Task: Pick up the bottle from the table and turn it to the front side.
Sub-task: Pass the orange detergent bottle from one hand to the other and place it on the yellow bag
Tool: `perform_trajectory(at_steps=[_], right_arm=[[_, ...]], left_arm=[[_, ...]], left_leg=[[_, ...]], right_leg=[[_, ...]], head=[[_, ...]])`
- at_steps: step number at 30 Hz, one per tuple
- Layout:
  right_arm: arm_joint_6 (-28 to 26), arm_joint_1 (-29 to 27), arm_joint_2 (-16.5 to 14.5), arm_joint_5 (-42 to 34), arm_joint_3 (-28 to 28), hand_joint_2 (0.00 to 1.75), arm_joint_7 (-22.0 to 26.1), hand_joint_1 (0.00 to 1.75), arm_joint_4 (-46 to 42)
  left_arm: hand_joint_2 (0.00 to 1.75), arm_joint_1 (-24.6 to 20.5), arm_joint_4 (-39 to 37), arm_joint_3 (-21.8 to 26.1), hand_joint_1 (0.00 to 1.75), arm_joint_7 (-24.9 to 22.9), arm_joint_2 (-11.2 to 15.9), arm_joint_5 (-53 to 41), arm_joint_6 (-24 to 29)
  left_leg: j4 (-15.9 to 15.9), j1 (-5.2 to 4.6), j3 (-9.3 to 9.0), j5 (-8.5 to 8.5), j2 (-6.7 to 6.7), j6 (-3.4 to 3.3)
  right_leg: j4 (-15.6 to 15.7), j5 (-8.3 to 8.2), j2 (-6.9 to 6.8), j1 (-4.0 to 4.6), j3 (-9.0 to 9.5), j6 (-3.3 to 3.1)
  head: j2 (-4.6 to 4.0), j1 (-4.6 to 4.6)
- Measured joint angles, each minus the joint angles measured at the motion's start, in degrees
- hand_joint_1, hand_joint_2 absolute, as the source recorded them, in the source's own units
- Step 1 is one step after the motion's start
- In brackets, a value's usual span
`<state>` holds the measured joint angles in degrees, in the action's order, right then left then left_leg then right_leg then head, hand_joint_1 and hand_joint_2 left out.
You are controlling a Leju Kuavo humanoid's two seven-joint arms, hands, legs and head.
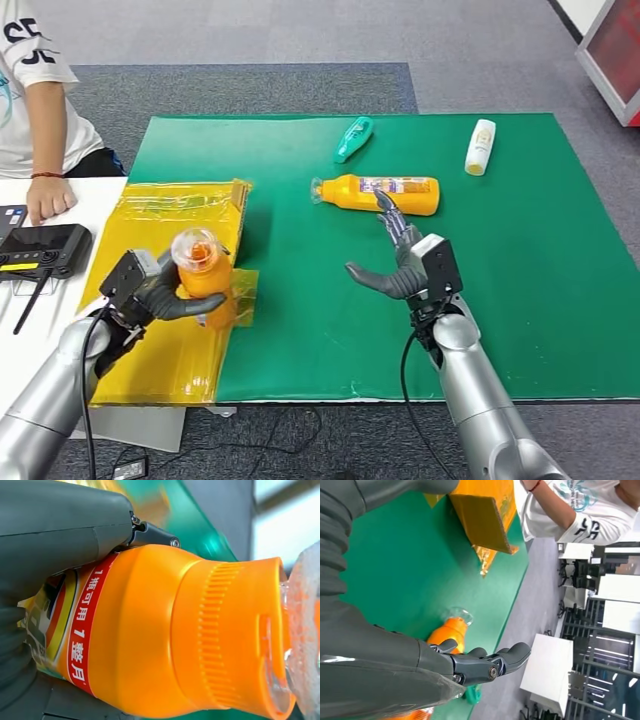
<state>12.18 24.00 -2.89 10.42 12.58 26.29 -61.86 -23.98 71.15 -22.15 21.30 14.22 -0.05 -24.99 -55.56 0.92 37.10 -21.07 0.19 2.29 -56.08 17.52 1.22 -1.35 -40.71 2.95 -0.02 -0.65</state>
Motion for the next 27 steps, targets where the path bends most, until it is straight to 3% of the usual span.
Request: perform_trajectory(at_steps=[9, 13, 22, 25, 27], right_arm=[[0.6, -1.6, 0.0, 1.3, -0.8, 1.75, -0.3, 0.00, -0.1], [0.5, -2.1, -0.1, 2.2, -0.8, 1.75, -0.7, 0.00, -0.1], [0.4, -2.1, -0.3, 2.6, -0.8, 1.75, -1.1, 0.00, -0.1], [0.5, -1.9, -0.5, 3.0, -0.6, 1.75, -1.2, 0.00, 0.0], [0.7, -1.4, -0.7, 3.1, -0.1, 1.75, -1.0, 0.00, 0.4]], left_arm=[[1.75, -4.7, 1.7, 0.4, 1.75, -6.1, 0.5, -17.4, 10.6], [1.75, -5.5, 1.8, 0.4, 1.75, -7.5, 0.0, -21.5, 12.5], [1.75, -6.9, 1.8, 0.4, 1.75, -7.7, -0.4, -22.7, 12.0], [1.75, -8.1, 1.2, 0.3, 1.75, -7.4, 0.1, -20.9, 7.5], [1.75, -9.6, -0.2, 0.0, 1.75, -5.8, 1.5, -16.3, 1.1]], left_leg=[[0.0, -0.01, -0.04, 0.00, 0.00, -0.05], [0.0, -0.01, -0.03, -0.04, 0.00, -0.03], [0.0, -0.01, -0.03, -0.03, 0.00, -0.03], [0.0, 0.00, -0.01, -0.03, 0.00, -0.03], [0.0, 0.00, -0.01, -0.02, 0.02, -0.01]], right_leg=[[0.0, 0.00, -0.01, -0.01, 0.10, 0.01], [0.0, 0.01, -0.01, -0.02, 0.09, 0.01], [0.0, 0.01, -0.01, -0.01, 0.09, 0.00], [0.0, 0.00, -0.01, -0.01, 0.10, 0.01], [0.0, -0.01, 0.02, -0.01, 0.08, 0.00]], head=[[0.00, -0.02], [0.01, 0.00], [0.01, -0.01], [0.00, -0.02], [0.00, -0.02]])
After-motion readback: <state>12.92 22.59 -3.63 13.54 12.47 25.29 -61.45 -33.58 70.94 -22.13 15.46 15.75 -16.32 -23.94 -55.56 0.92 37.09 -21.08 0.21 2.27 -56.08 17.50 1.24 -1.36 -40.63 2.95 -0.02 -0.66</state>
